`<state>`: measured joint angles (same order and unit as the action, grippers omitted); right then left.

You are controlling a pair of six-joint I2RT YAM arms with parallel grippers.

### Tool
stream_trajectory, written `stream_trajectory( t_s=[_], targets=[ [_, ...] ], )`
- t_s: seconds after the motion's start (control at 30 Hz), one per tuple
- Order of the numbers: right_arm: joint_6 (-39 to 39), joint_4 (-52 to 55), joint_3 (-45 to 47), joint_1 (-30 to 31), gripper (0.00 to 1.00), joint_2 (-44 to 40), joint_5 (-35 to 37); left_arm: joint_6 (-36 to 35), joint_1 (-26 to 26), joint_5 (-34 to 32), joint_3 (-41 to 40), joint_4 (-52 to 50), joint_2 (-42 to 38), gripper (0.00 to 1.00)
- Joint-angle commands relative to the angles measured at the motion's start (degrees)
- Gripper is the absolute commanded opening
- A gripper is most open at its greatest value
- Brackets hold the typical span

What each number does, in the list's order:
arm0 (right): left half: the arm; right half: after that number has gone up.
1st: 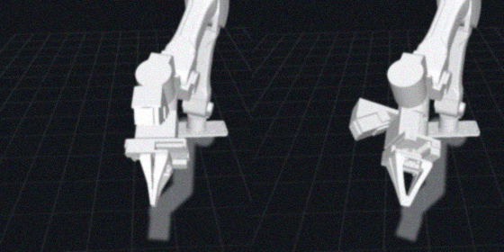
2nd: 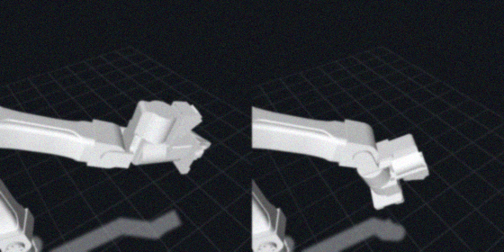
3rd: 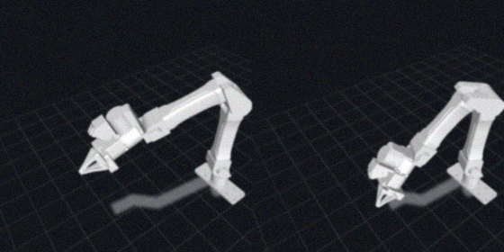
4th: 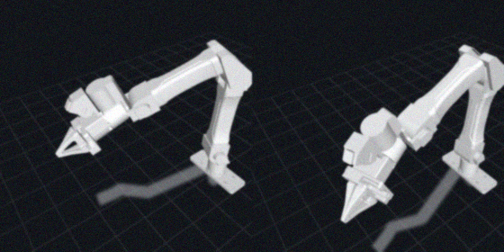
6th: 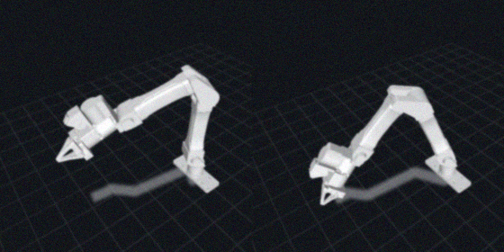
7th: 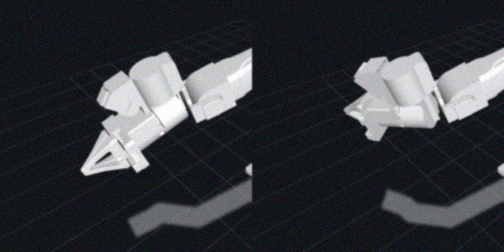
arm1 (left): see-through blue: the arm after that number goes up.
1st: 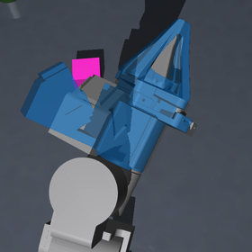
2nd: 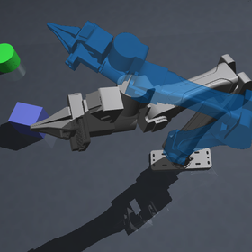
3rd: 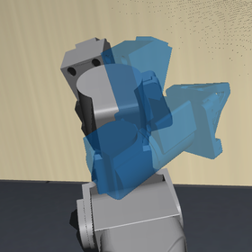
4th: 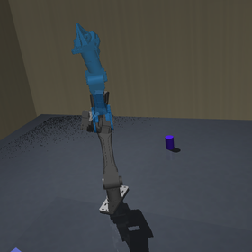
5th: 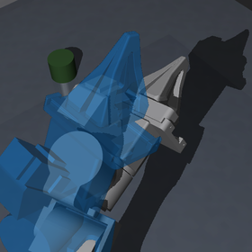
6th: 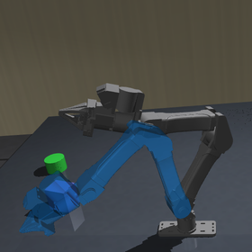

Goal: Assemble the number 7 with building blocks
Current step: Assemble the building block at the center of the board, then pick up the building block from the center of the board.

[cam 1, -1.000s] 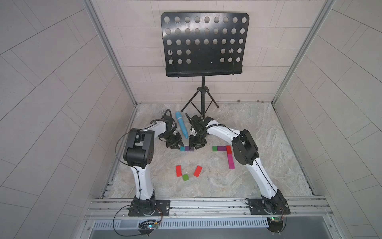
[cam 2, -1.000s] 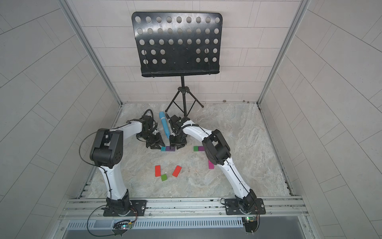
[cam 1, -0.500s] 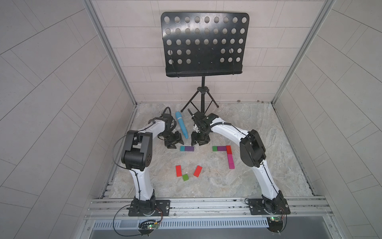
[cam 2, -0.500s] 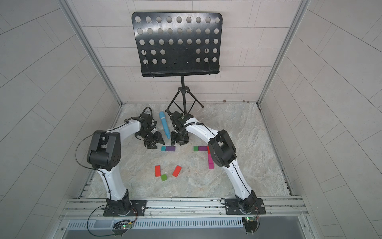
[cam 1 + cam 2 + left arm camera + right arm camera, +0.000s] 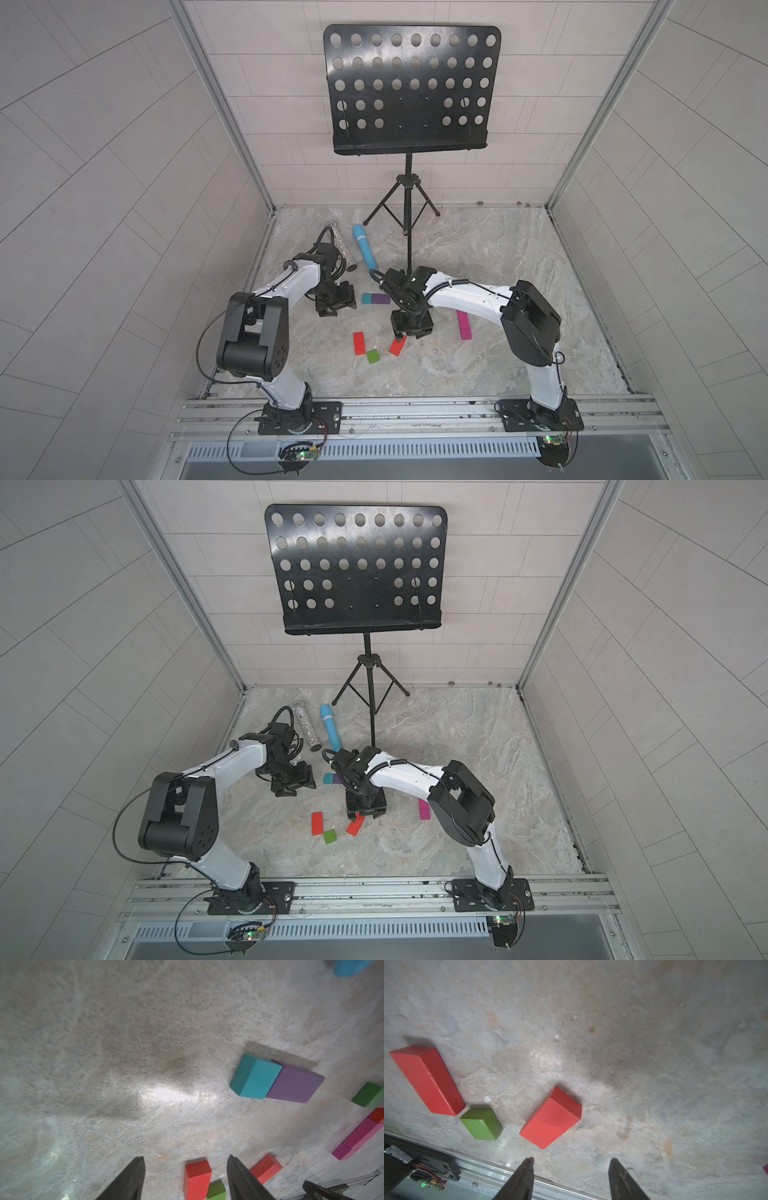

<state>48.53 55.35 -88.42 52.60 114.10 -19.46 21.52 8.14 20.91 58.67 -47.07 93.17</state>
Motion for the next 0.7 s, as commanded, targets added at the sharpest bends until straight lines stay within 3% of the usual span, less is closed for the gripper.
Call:
stream_trajectory(
  t_s=[0.0,0.53,0.67],
  targets=[
    [3.53,-1.01,-0.01,0.80,0.61,1.02,0.92,-0.25,-0.12,-1.05,-1.81,-0.33,-3.00,0.70],
    [6.02,-2.54,-3.02,1.17,0.64,7.63,-1.98,-0.40,-0.06,-0.72,-4.86,0.36,-8.44,0.71],
    [5.24,-1.07,-4.37,1.11,0.60,9.40,-1.42,-0.44,-0.14,-0.53,-5.32,0.57,-8.64,0.71]
  ],
)
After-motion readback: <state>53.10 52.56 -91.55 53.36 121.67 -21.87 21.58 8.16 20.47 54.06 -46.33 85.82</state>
